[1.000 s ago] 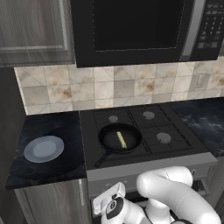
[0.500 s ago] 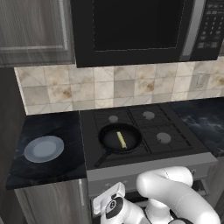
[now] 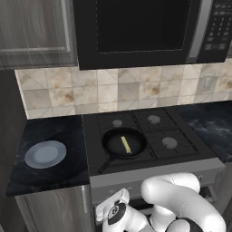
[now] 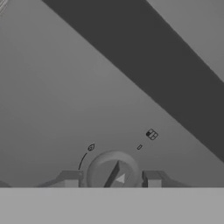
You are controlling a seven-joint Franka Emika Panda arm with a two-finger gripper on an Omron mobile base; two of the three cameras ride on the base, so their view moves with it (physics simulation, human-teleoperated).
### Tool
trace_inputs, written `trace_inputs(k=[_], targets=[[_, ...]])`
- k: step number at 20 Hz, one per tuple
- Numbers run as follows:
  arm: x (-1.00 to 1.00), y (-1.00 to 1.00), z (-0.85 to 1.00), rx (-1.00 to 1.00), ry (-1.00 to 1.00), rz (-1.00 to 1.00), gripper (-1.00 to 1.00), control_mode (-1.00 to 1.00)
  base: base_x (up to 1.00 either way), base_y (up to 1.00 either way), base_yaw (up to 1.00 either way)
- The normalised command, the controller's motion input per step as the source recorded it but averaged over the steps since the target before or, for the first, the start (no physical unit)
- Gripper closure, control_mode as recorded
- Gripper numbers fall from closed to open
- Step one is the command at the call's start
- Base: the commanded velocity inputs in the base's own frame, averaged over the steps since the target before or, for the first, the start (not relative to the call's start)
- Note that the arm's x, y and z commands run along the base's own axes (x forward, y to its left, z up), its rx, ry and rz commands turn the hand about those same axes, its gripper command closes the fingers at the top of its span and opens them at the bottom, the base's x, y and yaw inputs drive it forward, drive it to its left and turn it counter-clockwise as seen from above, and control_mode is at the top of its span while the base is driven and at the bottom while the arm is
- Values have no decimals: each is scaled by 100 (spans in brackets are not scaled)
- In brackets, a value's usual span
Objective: Pick up the butter stick and place it in the pan. Then turn on the burner for the pan.
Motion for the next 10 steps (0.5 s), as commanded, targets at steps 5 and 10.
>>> trace_inputs(k=[5, 10], targets=[[-18, 0, 0, -31, 4, 0, 100, -100, 0, 0, 0], [-33, 0, 0, -35, 0, 0, 100, -100, 0, 0, 0]])
